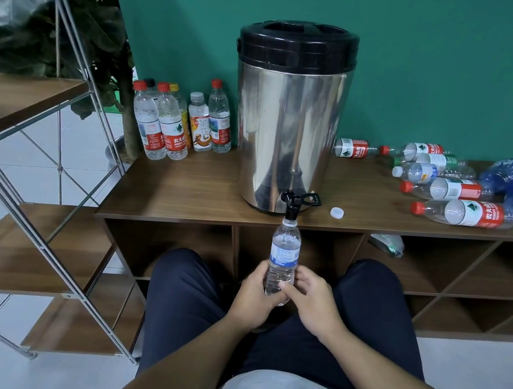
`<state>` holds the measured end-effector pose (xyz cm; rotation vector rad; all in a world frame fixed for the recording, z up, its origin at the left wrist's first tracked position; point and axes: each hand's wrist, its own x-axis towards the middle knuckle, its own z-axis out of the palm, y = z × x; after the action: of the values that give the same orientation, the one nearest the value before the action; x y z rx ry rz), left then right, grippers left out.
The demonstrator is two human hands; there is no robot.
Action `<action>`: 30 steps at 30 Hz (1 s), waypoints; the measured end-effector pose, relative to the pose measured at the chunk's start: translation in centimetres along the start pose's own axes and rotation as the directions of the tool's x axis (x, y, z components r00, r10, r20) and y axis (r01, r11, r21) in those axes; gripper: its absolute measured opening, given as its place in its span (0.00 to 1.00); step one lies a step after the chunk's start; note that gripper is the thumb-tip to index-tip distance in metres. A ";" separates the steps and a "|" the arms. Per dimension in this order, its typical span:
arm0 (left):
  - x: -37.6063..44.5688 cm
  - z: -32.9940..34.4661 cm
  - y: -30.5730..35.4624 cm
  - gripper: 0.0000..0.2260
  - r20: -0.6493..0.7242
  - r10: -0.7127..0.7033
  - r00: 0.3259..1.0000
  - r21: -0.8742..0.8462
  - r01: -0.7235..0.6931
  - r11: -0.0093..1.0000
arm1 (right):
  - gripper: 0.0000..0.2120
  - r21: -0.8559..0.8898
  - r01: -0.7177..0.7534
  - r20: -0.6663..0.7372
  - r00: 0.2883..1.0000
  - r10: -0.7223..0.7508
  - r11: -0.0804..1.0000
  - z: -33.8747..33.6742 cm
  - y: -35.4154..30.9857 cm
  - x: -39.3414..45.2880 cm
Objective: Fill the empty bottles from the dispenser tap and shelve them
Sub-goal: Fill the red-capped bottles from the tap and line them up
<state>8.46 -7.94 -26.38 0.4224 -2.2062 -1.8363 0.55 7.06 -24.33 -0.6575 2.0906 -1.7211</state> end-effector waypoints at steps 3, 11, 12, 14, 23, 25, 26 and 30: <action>0.0 0.0 0.0 0.27 0.001 -0.002 1.000 -0.007 0.002 1.000 | 0.17 0.009 0.003 -0.010 1.000 -0.003 1.000 0.1 0.0 0.0; -0.1 -0.1 0.1 0.27 0.002 0.004 1.000 -0.004 -0.004 1.000 | 0.18 0.016 0.007 -0.008 1.000 -0.007 1.000 0.1 -0.3 -0.1; -0.1 -0.1 0.1 0.27 0.001 0.003 1.000 -0.007 -0.003 1.000 | 0.18 0.018 0.007 -0.008 1.000 -0.007 1.000 0.1 -0.3 -0.1; -0.1 -0.1 0.2 0.27 0.000 0.000 1.000 -0.012 0.000 1.000 | 0.18 0.022 0.008 -0.007 1.000 -0.008 1.000 0.1 -0.3 -0.1; -0.2 -0.1 0.3 0.26 -0.002 -0.007 1.000 -0.006 0.007 1.000 | 0.17 0.013 0.009 -0.007 1.000 -0.009 1.000 0.0 -0.2 -0.1; -0.2 -0.1 0.3 0.26 -0.003 -0.007 1.000 -0.003 0.007 1.000 | 0.17 0.009 0.010 -0.007 1.000 -0.010 1.000 0.1 -0.2 -0.1; -0.2 -0.1 0.4 0.26 -0.004 -0.008 1.000 -0.004 0.008 1.000 | 0.17 0.005 0.011 -0.007 1.000 -0.011 1.000 0.1 -0.2 -0.2; -0.2 -0.1 0.4 0.26 -0.004 -0.008 1.000 -0.029 0.008 1.000 | 0.18 -0.010 0.004 -0.020 1.000 -0.004 1.000 0.0 -0.2 -0.1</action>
<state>8.67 -7.90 -25.93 0.4296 -2.1759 -1.8673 0.70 7.09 -24.10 -0.6504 2.1139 -1.7273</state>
